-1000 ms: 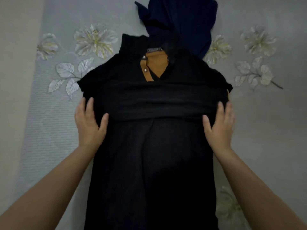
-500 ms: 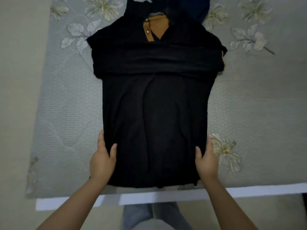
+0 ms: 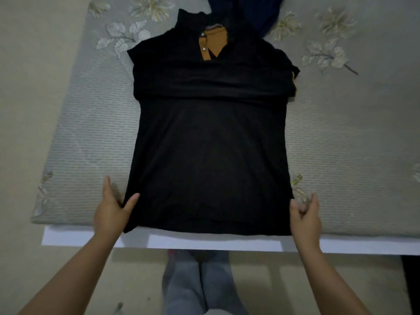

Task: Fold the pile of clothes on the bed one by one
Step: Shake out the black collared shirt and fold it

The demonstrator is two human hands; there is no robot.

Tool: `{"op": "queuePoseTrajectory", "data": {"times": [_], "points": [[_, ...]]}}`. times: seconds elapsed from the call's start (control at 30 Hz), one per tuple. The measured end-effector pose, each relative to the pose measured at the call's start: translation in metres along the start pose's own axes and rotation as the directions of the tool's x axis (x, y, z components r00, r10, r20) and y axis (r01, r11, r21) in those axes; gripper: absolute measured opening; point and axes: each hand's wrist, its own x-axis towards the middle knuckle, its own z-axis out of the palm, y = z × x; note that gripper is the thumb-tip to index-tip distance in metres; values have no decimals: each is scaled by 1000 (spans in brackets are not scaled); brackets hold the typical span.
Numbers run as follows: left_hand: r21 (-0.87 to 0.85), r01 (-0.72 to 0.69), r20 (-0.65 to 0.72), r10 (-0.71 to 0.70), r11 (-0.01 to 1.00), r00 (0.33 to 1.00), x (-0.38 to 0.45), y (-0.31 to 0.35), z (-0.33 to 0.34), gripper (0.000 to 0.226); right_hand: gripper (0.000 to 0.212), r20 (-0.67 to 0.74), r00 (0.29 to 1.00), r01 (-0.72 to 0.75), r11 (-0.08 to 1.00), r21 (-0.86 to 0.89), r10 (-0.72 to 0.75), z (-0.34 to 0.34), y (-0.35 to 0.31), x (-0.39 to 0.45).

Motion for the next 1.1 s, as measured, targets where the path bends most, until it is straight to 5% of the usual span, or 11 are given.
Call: {"op": "queuePoseTrajectory", "data": {"times": [0.13, 0.33, 0.5, 0.73, 0.9, 1.1], "points": [[-43, 30, 20, -29, 999, 999, -6, 5, 8, 82, 83, -28, 1000, 3, 993, -122, -7, 20, -10, -11], [-27, -64, -17, 64, 998, 998, -13, 16, 22, 67, 67, 50, 999, 30, 933, -358, -13, 31, -6, -12], [-145, -165, 70, 177, 976, 982, -20, -11, 11, 68, 64, 135, 966, 245, 950, -193, -222, 5, 23, -31], [-37, -214, 142, 218, 976, 966, -57, -59, -15, 68, 61, 182, 975, 141, 987, -73, -125, -9, 69, -92], [-64, -276, 65, 280, 959, 958, -63, -58, -29, 58, 62, 41, 999, 23, 993, 113, -27, -1, 49, -112], [-37, -437, -91, 432, 899, 897, -21, 9, -46, 54, 62, -222, 963, 192, 966, 173, -152, -11, -34, -58]]}}
